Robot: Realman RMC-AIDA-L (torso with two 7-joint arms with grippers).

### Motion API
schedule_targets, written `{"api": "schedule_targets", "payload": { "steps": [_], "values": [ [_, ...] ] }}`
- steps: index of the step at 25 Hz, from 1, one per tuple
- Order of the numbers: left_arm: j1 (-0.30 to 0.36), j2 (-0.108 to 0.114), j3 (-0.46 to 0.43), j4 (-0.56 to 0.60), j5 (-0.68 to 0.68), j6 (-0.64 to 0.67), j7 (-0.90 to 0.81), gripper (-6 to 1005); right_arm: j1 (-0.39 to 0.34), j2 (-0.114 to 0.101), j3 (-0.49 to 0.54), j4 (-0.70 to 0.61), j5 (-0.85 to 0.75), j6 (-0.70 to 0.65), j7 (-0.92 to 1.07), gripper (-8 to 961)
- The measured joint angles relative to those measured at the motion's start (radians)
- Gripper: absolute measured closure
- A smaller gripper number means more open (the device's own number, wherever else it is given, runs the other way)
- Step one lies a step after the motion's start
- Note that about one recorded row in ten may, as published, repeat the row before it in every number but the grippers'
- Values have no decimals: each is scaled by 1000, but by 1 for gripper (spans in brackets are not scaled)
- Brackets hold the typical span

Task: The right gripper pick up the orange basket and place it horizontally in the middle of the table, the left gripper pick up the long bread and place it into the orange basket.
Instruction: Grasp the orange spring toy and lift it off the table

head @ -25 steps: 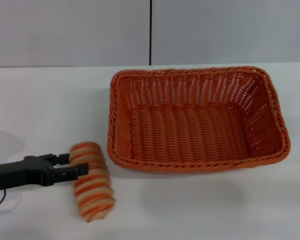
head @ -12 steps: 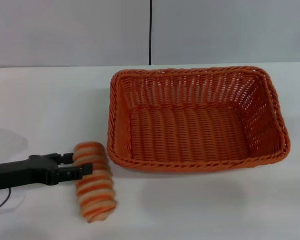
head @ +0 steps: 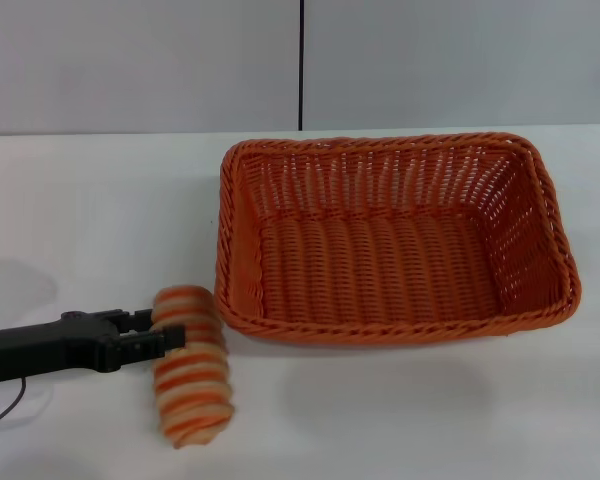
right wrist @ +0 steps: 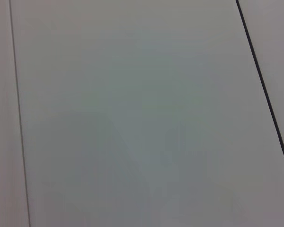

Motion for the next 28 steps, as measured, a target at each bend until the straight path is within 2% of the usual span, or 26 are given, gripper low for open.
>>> {"api": "schedule_targets", "payload": {
  "steps": [10,18,28],
  "values": [
    [17,6,-17,-14,-108,27,8,453,0,-3,11,10,0,-1,0,342],
    [29,7,-24,-17,-107,11,22,564,2,-4,12,10,-1,-6,0,343],
    [69,16,-46,147,-90,-3,13,604,10,-5,20,10,-2,-8,0,343]
  ]
}}
